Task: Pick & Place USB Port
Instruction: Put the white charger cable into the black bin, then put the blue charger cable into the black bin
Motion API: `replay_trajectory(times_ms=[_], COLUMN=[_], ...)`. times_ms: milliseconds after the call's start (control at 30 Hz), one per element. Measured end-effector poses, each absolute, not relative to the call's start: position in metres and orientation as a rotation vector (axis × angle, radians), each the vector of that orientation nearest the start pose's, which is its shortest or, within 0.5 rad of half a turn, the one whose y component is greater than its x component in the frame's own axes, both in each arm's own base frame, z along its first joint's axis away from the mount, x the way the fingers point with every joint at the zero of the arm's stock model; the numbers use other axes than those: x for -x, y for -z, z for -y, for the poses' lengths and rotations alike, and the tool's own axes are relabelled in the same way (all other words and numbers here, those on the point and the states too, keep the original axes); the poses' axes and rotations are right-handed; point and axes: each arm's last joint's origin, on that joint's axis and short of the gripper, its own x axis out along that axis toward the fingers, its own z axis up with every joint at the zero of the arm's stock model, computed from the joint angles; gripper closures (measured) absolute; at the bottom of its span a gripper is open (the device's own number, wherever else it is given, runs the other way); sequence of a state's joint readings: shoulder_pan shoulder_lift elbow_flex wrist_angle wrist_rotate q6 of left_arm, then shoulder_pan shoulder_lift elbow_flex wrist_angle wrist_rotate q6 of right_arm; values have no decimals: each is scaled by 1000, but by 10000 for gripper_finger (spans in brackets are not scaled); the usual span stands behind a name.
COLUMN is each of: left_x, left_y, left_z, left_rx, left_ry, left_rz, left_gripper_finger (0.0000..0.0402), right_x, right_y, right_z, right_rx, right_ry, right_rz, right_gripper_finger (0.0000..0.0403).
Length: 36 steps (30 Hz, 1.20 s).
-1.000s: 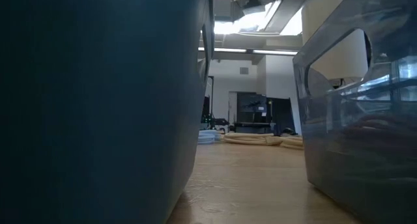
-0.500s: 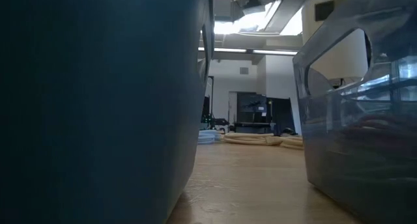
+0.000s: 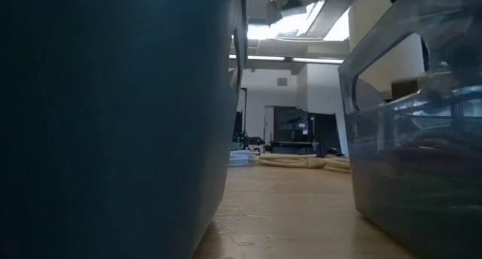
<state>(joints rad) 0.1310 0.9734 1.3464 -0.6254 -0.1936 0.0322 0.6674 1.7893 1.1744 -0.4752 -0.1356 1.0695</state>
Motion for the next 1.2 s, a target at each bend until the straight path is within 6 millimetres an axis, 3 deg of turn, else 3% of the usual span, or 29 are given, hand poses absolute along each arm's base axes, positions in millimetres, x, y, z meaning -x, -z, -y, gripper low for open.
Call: replay_trajectory(times_ms=[233, 533, 700, 967, 1200], left_x=[-159, -155, -155, -155, -155], left_y=[-447, -449, -449, -449, -449], left_z=[-27, -26, -26, -26, -26], left_rx=[-31, -17, -18, -19, -20], left_ry=[-321, -322, -322, -322, -322], left_rz=[-228, -214, -214, -214, -215], left_gripper_finger=[185, 185, 185, 185, 185], right_x=[-277, -286, -288, -289, -298], right_y=[-170, -172, -174, -175, -204], right_z=[-212, -209, -211, -210, -211], right_rx=[-623, -637, -647, -645, -661], right_ry=[-64, -105, -132, -130, -189], right_rz=[-1350, -1293, -1262, -1265, -1322], right_gripper_finger=[402, 380, 336, 232, 184])
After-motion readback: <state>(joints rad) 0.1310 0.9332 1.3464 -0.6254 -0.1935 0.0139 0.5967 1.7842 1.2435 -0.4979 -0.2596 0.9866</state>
